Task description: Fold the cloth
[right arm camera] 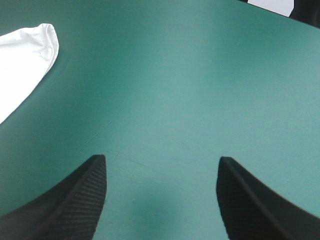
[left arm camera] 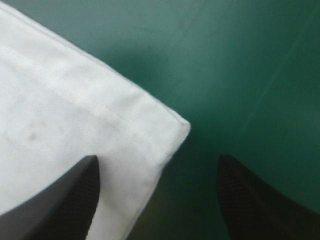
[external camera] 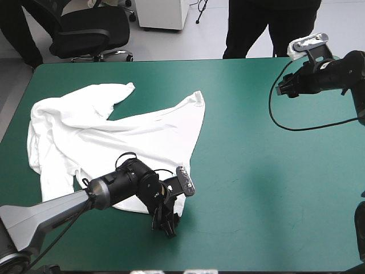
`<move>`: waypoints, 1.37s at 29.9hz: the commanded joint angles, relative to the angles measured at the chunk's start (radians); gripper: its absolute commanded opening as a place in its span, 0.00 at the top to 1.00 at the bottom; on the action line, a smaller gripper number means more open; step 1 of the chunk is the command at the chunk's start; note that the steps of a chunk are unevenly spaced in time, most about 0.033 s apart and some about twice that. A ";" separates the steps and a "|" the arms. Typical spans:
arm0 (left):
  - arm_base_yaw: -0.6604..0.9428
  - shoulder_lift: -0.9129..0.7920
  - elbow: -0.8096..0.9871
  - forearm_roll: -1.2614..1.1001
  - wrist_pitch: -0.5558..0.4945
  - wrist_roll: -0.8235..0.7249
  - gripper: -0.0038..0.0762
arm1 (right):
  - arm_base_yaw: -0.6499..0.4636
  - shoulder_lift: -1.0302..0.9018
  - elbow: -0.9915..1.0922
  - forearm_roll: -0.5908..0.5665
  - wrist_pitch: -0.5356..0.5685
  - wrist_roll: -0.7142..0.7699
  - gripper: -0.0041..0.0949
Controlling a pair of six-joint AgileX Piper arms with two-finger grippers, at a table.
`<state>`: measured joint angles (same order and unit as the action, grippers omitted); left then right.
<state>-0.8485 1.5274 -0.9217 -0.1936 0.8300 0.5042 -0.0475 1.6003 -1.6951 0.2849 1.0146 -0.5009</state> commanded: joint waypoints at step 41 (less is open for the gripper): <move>-0.008 0.068 -0.012 -0.216 -0.032 -0.032 0.97 | 0.352 0.580 -0.560 0.114 -0.102 -0.130 0.36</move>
<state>-0.8448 1.5969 -0.9358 -0.3194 0.7663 0.4819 0.3065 2.2158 -2.2061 0.3518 0.9596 -0.6124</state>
